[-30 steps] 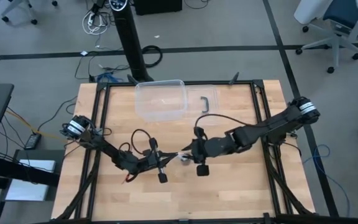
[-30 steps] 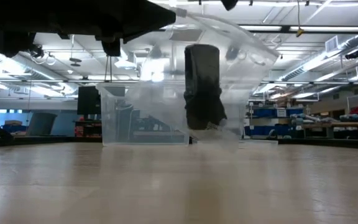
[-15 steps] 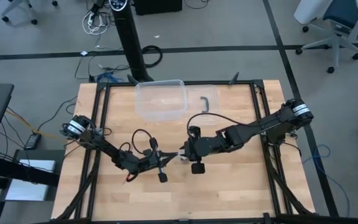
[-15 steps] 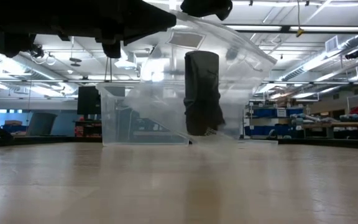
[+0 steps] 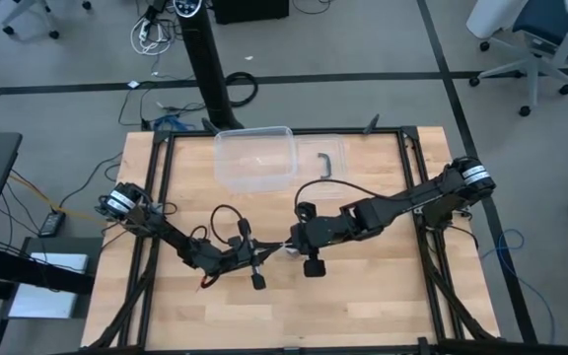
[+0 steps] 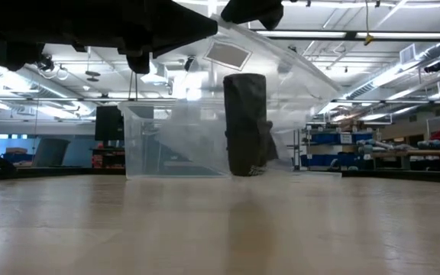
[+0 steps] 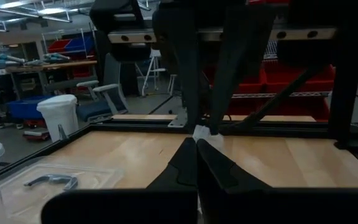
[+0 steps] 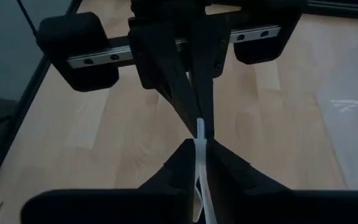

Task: Roll bandage
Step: Close the transparent zip bag

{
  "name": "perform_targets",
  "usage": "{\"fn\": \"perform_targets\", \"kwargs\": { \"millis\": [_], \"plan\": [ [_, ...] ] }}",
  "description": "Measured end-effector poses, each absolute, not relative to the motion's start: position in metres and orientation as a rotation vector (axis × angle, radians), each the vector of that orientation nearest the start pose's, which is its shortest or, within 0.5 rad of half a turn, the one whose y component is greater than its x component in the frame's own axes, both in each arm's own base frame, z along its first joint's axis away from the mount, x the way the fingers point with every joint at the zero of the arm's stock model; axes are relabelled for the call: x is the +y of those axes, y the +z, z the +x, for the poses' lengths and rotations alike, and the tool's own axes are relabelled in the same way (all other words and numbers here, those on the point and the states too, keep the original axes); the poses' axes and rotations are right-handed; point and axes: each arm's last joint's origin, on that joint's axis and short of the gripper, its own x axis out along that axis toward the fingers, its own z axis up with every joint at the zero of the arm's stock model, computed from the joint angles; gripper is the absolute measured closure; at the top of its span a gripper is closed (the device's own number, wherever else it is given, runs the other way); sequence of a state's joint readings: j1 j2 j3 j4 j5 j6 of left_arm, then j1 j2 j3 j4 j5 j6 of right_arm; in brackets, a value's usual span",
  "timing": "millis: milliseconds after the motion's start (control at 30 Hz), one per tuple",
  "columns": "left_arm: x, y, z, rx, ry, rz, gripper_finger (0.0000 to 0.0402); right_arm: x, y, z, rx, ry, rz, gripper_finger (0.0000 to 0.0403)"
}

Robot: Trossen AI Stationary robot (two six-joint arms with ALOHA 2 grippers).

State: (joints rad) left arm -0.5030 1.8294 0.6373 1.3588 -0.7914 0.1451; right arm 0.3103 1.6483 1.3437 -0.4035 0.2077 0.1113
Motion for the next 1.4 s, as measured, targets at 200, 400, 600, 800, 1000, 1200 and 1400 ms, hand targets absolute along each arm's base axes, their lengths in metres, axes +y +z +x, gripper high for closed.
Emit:
{"fn": "perform_targets", "kwargs": {
  "millis": [200, 400, 600, 800, 1000, 1200, 1400],
  "plan": [
    [-0.136, 0.169, 0.291, -0.122, 0.300, 0.035, 0.0402, 0.105, 0.285, 0.350, 0.702, 0.061, -0.061, 0.0330],
    [-0.136, 0.170, 0.292, -0.122, 0.297, 0.035, 0.0402, 0.105, 0.285, 0.351, 0.704, 0.070, -0.048, 0.0305],
    [-0.136, 0.170, 0.292, -0.123, 0.292, 0.034, 0.0402, 0.103, 0.285, 0.351, 0.703, 0.061, -0.048, 0.0378],
    [-0.136, 0.171, 0.292, -0.129, 0.290, 0.041, 0.0402, 0.103, 0.285, 0.350, 0.719, 0.051, -0.035, 0.0383],
    [-0.136, 0.175, 0.291, -0.166, 0.292, 0.060, 0.0402, 0.107, 0.285, 0.346, 0.734, 0.051, -0.042, 0.0392],
    [-0.135, 0.179, 0.290, -0.189, 0.321, 0.045, 0.0402, 0.110, 0.274, 0.339, 0.843, 0.044, -0.051, 0.0392],
    [-0.136, 0.177, 0.290, -0.178, 0.307, 0.053, 0.0402, 0.110, 0.275, 0.337, 0.847, 0.019, -0.048, 0.0392]
  ]
}}
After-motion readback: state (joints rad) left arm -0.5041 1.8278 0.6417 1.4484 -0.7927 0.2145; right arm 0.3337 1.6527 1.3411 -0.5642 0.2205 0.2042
